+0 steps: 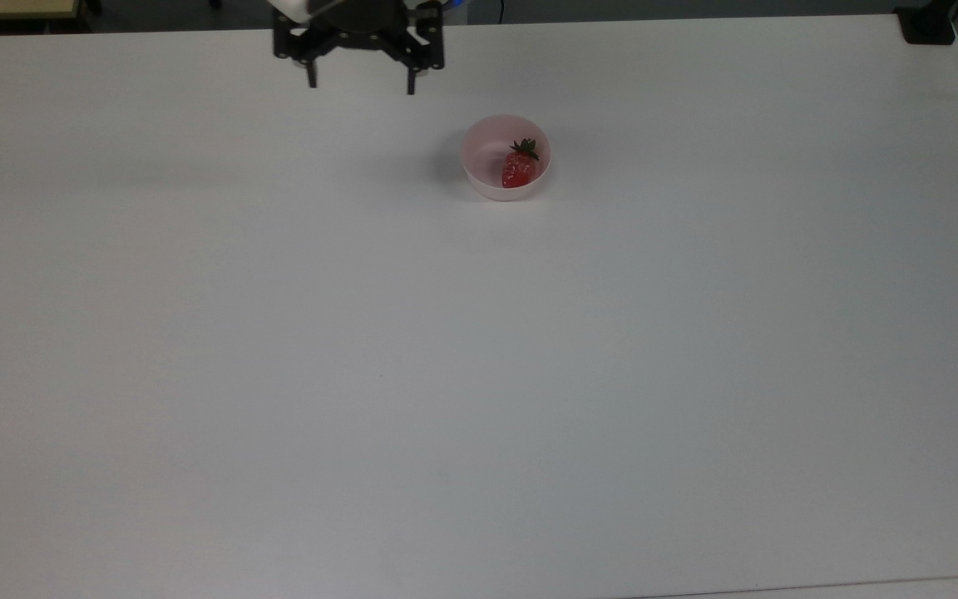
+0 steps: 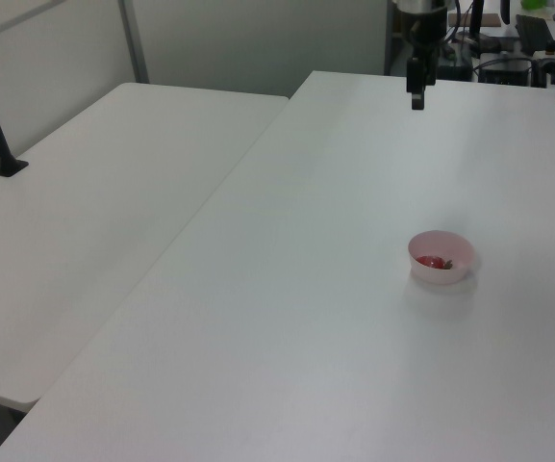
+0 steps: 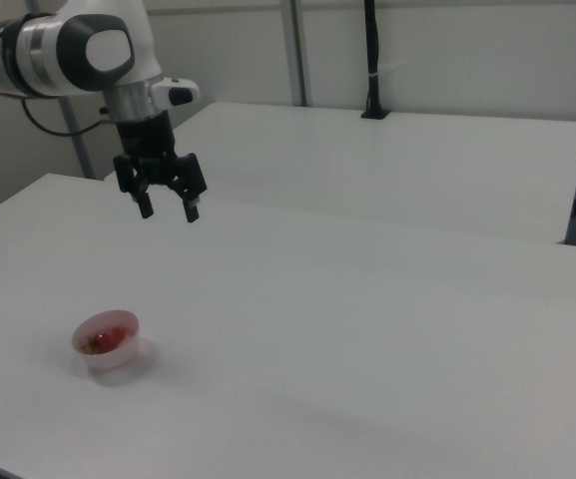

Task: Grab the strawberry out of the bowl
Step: 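Move the gripper down over the pink bowl toward the strawberry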

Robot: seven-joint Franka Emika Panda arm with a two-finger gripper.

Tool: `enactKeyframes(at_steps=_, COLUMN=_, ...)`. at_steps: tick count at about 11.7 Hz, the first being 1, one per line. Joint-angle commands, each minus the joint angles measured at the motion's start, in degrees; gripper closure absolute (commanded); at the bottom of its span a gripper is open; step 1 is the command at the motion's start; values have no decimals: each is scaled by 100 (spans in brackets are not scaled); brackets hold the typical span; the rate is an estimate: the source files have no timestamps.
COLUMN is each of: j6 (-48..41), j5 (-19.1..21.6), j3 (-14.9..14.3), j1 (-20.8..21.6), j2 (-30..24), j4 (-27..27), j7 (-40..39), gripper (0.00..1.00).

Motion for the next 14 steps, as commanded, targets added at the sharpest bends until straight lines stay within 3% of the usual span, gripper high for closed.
enactKeyframes(at_steps=1, j6=-18, j5=75, j3=-201, j1=762, j2=-257, j4=-823, j7=-152, gripper=0)
enactKeyframes(at_steps=4, j6=262, j5=83, j3=-201, j1=1291, j2=-169, j4=-1473, j7=-109, gripper=0)
enactKeyframes(at_steps=6, j6=771, j5=92, j3=-193, j1=1520, j2=14, j4=-1878, j7=-21, gripper=15)
enactKeyframes(at_steps=7, j6=1026, j5=92, j3=-175, j1=1617, j2=129, j4=-2011, j7=162, gripper=15)
enactKeyframes(at_steps=14, j6=2320, j5=92, j3=-9, j1=1916, j2=929, j4=-2293, j7=1165, gripper=16)
